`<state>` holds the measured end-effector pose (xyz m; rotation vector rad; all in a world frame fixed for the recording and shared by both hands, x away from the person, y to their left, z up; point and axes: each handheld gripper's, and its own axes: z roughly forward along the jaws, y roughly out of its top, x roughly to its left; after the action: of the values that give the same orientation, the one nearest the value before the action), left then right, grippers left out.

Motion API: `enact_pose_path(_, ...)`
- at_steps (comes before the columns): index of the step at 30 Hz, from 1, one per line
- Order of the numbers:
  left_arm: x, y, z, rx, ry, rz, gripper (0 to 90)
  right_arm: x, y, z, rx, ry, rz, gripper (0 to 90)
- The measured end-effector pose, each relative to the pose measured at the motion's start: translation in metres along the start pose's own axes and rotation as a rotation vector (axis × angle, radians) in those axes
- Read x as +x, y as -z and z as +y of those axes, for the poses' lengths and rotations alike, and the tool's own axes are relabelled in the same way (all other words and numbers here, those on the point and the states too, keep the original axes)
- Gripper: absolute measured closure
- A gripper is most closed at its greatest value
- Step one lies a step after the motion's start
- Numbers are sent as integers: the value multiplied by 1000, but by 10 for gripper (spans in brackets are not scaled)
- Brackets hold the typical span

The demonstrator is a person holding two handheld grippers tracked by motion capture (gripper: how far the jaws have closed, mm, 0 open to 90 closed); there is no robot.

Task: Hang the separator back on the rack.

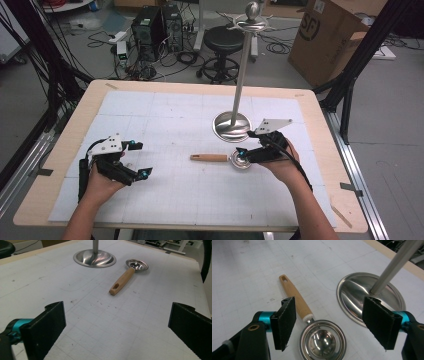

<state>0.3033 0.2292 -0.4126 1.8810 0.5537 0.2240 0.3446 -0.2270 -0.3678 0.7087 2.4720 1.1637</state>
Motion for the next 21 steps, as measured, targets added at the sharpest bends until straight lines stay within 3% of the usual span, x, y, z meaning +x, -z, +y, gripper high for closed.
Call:
enact_pose_path(8, -1, 0, 0, 4, -5, 0, 19, 2, -19, 14, 101, 49, 28, 274)
enact_pose_path(21, -1, -2, 0, 10, -6, -1, 19, 5, -39, 25, 196, 115, 56, 276)
